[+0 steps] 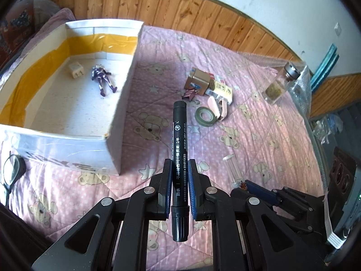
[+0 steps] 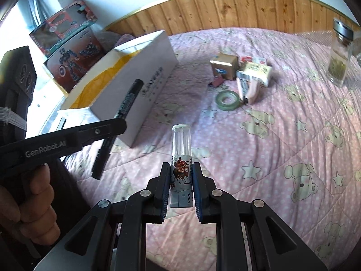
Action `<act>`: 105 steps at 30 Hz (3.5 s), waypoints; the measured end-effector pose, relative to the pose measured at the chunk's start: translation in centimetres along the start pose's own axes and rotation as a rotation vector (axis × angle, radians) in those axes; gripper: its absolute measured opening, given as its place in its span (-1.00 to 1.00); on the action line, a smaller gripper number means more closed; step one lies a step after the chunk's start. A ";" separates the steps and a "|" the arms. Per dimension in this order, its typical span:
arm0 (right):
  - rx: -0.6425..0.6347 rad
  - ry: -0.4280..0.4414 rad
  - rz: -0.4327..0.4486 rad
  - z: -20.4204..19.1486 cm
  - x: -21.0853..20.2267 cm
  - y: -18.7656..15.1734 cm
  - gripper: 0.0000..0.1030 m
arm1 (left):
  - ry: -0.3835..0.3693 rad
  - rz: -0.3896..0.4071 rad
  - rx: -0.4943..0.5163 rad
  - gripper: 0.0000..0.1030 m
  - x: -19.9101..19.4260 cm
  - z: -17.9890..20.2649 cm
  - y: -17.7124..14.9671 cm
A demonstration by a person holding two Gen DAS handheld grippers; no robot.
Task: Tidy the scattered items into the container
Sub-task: 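Carry the marker and glass tube with both grippers into the box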
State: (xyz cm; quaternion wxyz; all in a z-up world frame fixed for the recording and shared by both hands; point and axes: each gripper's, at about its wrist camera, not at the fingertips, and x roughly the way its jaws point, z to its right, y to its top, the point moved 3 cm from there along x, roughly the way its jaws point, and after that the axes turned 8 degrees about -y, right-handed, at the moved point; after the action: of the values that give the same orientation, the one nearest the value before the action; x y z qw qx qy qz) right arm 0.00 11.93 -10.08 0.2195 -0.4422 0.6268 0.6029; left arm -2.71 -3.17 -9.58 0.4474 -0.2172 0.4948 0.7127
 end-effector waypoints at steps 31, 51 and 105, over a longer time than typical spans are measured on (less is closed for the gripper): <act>-0.226 0.097 0.077 -11.2 -3.4 6.1 -0.61 | -0.063 0.174 -0.140 -0.75 -8.2 -6.6 2.9; -0.299 0.141 0.072 -16.5 -1.3 10.2 -0.61 | -0.037 0.215 -0.224 -0.75 -9.6 -12.3 6.4; -0.407 0.052 -0.137 -22.1 10.8 12.4 -0.61 | 0.186 0.021 -0.218 -0.74 -3.8 -20.9 10.5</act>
State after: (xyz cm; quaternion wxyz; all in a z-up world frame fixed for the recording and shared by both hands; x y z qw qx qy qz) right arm -9.98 -13.60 -7.91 0.1498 -0.5346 0.4660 0.6889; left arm -12.54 -24.73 -9.98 0.3660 -0.3244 0.4561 0.7435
